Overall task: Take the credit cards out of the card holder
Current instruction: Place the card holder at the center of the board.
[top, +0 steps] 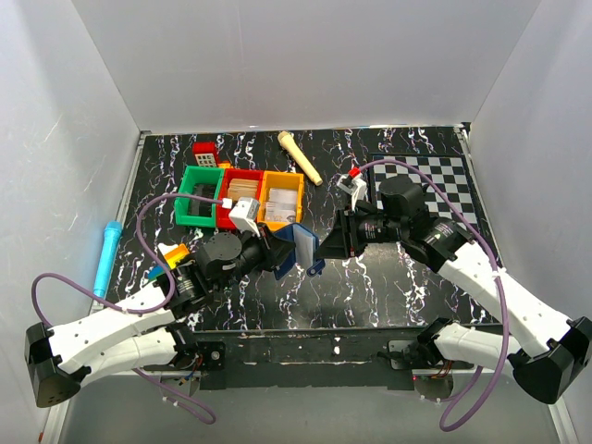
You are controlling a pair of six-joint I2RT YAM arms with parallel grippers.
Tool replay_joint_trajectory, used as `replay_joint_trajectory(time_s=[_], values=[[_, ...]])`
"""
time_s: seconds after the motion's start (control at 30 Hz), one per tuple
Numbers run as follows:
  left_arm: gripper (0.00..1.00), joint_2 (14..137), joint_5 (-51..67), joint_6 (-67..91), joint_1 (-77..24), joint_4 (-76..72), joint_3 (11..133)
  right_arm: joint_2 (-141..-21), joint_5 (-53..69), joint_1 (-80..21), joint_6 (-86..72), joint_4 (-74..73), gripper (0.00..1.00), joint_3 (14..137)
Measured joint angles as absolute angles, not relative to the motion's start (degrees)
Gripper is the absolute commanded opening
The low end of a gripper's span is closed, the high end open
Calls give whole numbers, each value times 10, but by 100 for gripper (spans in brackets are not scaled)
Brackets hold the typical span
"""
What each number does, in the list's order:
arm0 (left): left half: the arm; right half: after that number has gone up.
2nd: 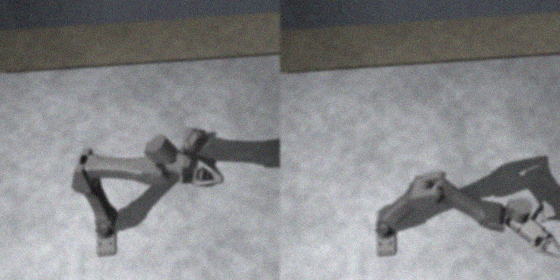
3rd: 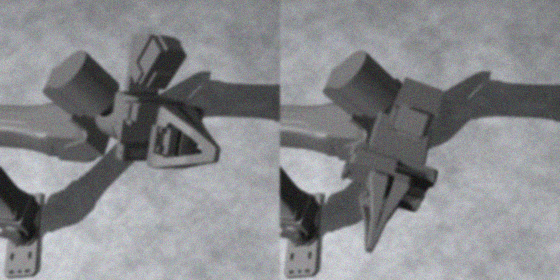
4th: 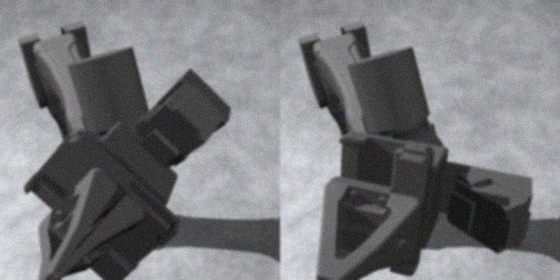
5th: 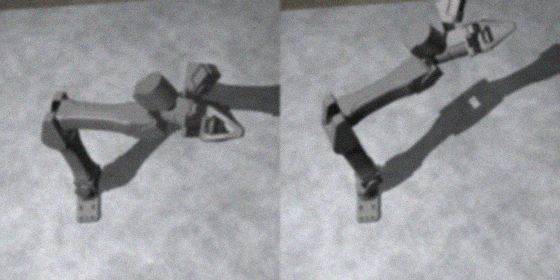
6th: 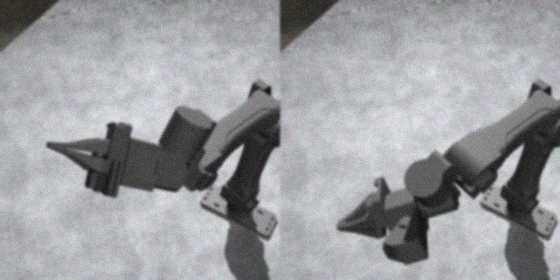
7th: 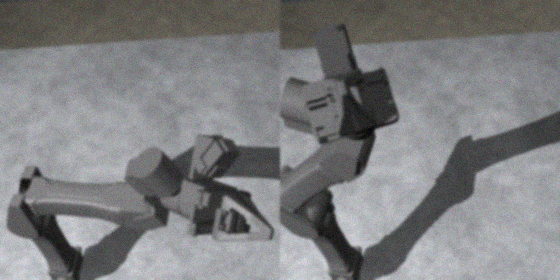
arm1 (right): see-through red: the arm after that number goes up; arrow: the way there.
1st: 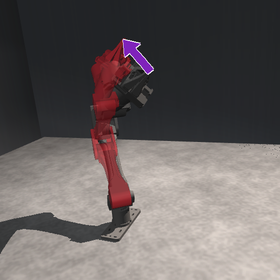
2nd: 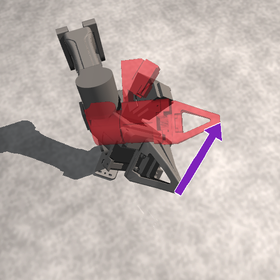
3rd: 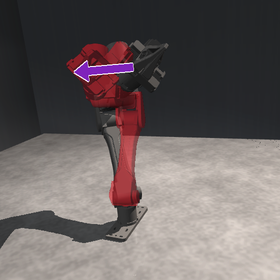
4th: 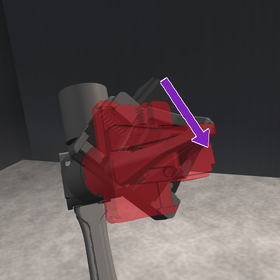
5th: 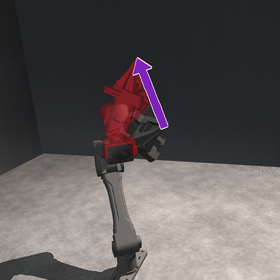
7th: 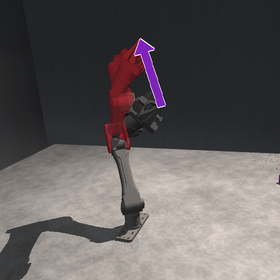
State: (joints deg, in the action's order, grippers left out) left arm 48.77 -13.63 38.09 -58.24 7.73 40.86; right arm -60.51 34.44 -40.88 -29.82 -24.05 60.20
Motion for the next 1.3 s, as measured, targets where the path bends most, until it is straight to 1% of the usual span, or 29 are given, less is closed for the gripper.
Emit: replay_joint_trajectory(time_s=[0.03,0.13,0.2,0.57,0.67,0.73,0.8,0.9,0.97,1.0,1.03,1.07,1.13,1.17,1.23,1.3], values=[[0,488,-135,380,-582,77,409,-605,343,-409,-298,-242,34,602],[0,485,-135,379,-582,77,408,-608,335,-409,-293,-255,41,606],[0,480,-135,378,-582,77,407,-611,328,-409,-289,-264,44,609],[0,460,-125,373,-581,66,398,-615,293,-402,-283,-288,45,611],[0,460,-115,372,-580,54,397,-620,298,-401,-283,-285,43,611],[0,460,-110,371,-579,46,393,-620,303,-401,-284,-285,39,611],[0,462,-106,371,-579,40,389,-620,309,-401,-284,-284,31,611],[0,464,-103,370,-578,37,388,-620,314,-401,-284,-284,15,611],[0,464,-103,371,-578,37,386,-619,319,-401,-282,-284,6,611],[2,464,-103,371,-578,36,384,-619,319,-401,-279,-284,1,611],[7,464,-102,371,-578,34,382,-619,320,-401,-278,-284,1,611],[15,465,-102,371,-578,34,381,-619,322,-401,-276,-285,1,611],[37,467,-103,374,-578,32,380,-619,324,-401,-274,-288,1,611],[46,469,-102,373,-578,28,380,-619,323,-401,-274,-290,1,611],[59,472,-95,379,-580,14,380,-620,316,-401,-273,-295,1,612],[65,475,-92,384,-581,4,380,-625,302,-401,-270,-311,1,619]])
